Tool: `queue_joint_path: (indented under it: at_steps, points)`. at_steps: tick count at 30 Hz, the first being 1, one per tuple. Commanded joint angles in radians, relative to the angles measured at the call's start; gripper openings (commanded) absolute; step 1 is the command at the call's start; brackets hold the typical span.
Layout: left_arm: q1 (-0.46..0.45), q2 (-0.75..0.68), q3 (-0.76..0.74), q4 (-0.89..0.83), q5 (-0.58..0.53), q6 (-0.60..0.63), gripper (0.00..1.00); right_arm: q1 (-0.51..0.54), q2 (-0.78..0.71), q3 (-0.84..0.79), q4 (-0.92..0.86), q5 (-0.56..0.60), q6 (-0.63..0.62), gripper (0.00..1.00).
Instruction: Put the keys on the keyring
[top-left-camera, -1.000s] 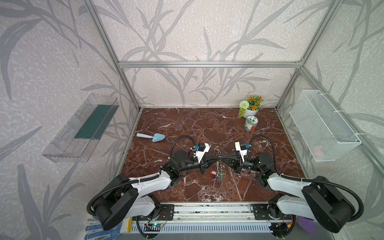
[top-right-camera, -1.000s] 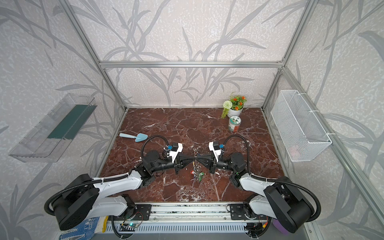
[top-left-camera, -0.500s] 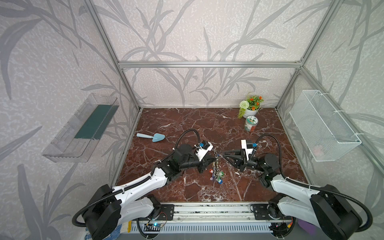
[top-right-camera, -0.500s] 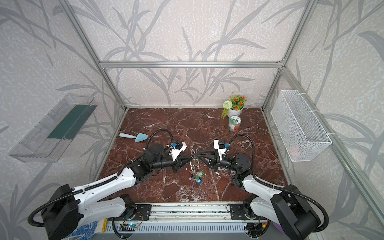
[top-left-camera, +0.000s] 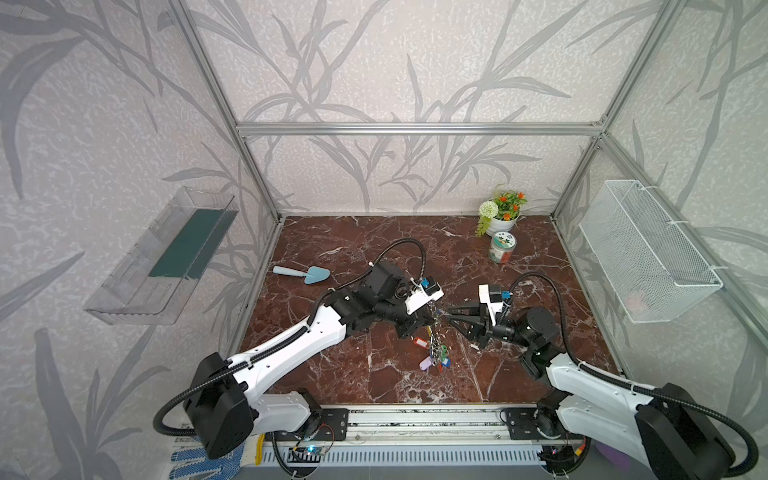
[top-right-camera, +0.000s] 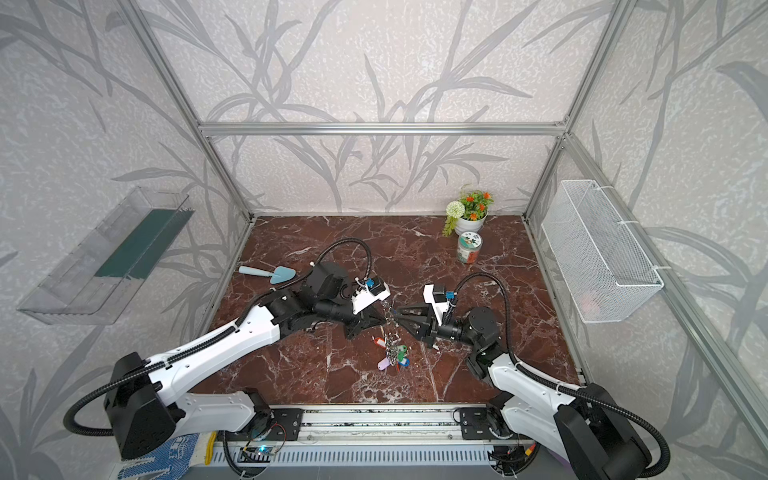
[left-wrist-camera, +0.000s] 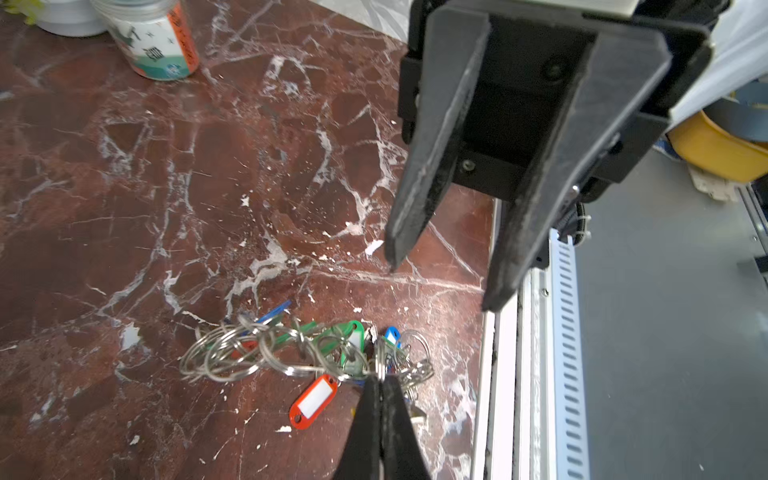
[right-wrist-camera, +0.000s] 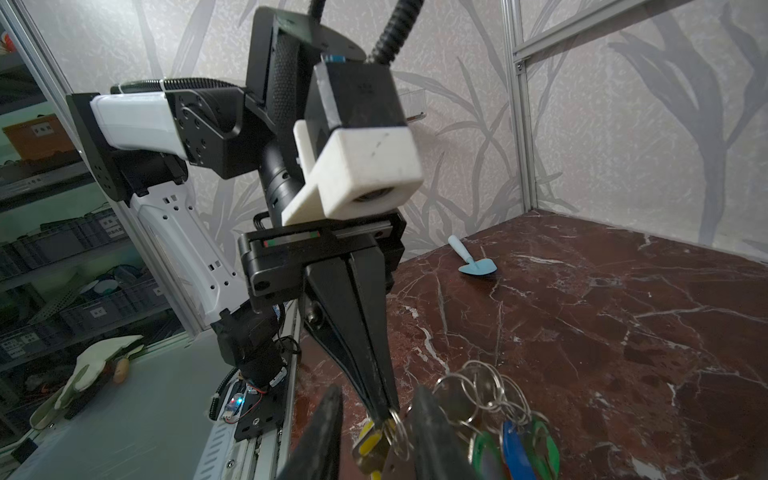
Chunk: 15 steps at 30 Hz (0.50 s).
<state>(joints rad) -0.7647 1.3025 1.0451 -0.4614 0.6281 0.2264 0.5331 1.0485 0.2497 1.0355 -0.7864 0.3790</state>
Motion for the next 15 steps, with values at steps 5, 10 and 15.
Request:
queue_joint_path:
  at_steps: [5, 10, 15]
  points:
    - [0.005, 0.097, 0.213, -0.287, 0.083, 0.24, 0.0, 0.021, 0.026, 0.043, -0.032, -0.019, -0.051, 0.31]
    - [0.022, 0.149, 0.294, -0.37, 0.098, 0.303, 0.0, 0.03, 0.034, 0.048, -0.047, -0.024, -0.064, 0.3]
    - [0.036, 0.176, 0.337, -0.406, 0.114, 0.325, 0.0, 0.044, 0.053, 0.058, -0.066, -0.028, -0.084, 0.27]
